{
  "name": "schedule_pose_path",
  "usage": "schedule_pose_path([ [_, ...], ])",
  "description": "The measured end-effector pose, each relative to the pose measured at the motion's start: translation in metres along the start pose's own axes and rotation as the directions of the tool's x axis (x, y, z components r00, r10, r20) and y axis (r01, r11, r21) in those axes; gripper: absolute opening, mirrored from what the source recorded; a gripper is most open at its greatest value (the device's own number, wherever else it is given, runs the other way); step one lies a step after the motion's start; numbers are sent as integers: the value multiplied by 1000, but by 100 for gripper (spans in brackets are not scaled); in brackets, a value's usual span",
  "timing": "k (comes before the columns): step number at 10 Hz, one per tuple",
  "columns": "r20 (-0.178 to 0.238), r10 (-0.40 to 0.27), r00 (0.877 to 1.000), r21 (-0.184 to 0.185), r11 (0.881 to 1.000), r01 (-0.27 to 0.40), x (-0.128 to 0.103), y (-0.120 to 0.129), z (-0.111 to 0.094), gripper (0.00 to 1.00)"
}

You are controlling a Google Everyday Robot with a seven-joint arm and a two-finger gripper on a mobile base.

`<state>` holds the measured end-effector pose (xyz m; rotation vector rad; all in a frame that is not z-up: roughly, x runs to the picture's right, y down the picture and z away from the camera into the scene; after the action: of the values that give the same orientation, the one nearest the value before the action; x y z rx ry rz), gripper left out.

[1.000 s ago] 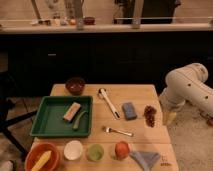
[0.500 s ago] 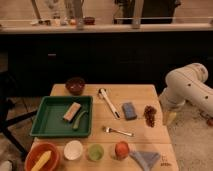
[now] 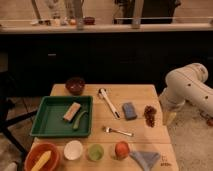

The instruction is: Place fork in tray

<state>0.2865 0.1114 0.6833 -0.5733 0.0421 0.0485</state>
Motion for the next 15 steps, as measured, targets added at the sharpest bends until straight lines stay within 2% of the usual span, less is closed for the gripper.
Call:
schedule_pose_path([
  [7, 8, -5, 1000, -4, 1000, 5, -2, 1, 2, 80],
  [11, 52, -14, 999, -55, 998, 17, -53, 9, 20, 80],
  [15, 81, -5, 997, -68, 998, 11, -73, 21, 32, 80],
])
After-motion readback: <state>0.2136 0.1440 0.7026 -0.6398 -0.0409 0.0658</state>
